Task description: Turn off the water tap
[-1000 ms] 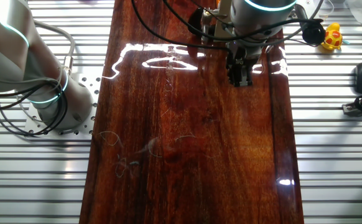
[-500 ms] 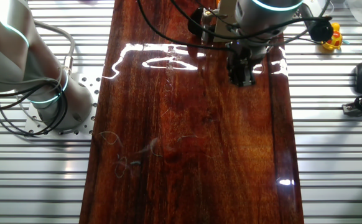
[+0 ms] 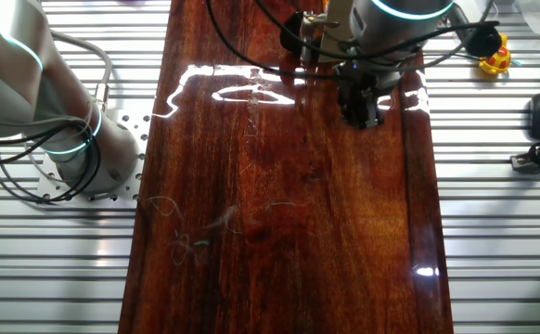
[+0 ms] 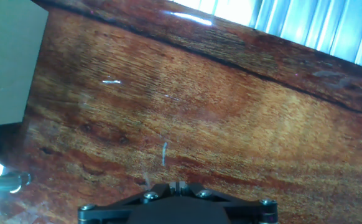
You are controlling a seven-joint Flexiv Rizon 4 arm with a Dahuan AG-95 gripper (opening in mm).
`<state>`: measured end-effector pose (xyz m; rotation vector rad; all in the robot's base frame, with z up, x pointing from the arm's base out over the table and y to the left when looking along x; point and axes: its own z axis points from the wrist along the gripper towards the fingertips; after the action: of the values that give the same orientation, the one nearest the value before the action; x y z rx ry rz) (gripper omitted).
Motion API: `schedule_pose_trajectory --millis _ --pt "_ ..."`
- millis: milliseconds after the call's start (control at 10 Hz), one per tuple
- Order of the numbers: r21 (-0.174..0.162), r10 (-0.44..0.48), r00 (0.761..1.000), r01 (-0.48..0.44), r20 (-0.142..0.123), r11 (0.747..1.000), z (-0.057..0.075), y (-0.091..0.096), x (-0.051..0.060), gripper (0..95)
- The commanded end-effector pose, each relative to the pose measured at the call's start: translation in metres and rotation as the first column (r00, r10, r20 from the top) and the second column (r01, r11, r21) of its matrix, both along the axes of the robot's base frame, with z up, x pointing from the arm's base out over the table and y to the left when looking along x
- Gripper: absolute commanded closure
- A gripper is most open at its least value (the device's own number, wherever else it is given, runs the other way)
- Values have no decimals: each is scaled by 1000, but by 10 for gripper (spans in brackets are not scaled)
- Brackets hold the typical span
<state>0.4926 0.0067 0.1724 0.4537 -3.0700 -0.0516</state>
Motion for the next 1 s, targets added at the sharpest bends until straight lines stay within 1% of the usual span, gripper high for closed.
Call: schedule_pose_trajectory --millis 100,200,400,500,700,800,900,1000 --pt "9 -48 999 48 2 999 17 27 -4 950" --pt "8 -67 998 67 -3 998 22 40 -5 950" --pt "8 -100 995 100 -6 995 25 62 -4 950" --pt "11 -90 996 90 -6 996 25 63 -3 950" --pt "15 -25 1000 25 -8 1000 25 63 -3 950" --pt "30 28 1000 -28 -10 999 25 63 -3 950" --pt "34 50 999 -50 -11 998 25 63 -3 950" --pt "34 51 999 -51 -12 998 25 63 -3 950"
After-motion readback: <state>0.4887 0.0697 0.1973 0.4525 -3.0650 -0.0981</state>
